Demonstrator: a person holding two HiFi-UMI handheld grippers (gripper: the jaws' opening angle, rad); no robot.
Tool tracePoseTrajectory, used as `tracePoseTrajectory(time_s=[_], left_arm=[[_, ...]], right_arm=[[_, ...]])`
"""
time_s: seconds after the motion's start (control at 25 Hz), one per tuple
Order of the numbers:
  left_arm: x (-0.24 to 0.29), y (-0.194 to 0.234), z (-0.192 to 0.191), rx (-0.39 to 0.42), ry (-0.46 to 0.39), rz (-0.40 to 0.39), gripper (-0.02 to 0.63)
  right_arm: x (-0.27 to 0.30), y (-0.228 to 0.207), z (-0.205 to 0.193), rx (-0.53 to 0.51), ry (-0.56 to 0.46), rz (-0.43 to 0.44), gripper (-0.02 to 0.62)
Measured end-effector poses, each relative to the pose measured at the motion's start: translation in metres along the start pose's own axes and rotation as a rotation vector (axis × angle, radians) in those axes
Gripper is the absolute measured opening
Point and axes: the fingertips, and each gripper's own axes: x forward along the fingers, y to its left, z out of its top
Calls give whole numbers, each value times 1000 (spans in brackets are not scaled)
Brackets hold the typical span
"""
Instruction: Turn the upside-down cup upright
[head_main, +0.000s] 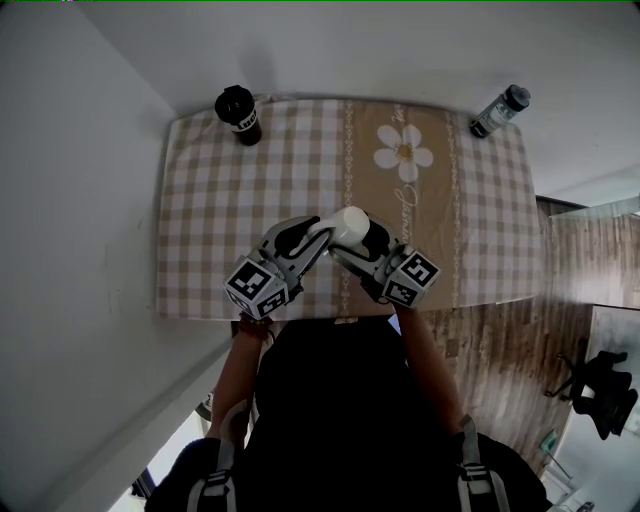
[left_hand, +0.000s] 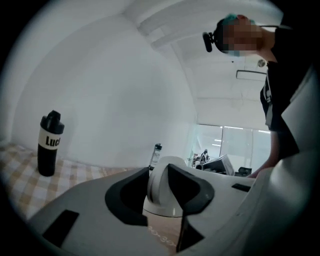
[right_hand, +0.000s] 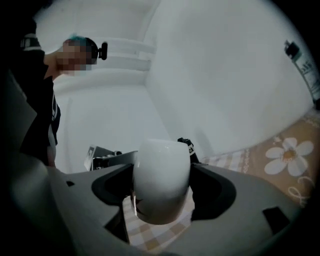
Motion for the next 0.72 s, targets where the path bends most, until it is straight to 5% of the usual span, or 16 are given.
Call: tracePoseTrajectory(time_s=[0.4, 0.6, 0.72], left_arm=[[3, 5, -23, 317, 149, 137, 140], [2, 11, -34, 208, 127, 162, 140], [3, 17, -44, 174, 125, 176, 140]], right_arm=[[-14, -21, 3, -304, 40, -291, 368], [-21, -39, -15, -463, 144, -402, 368], [-22, -46, -31, -473, 188, -428, 368]])
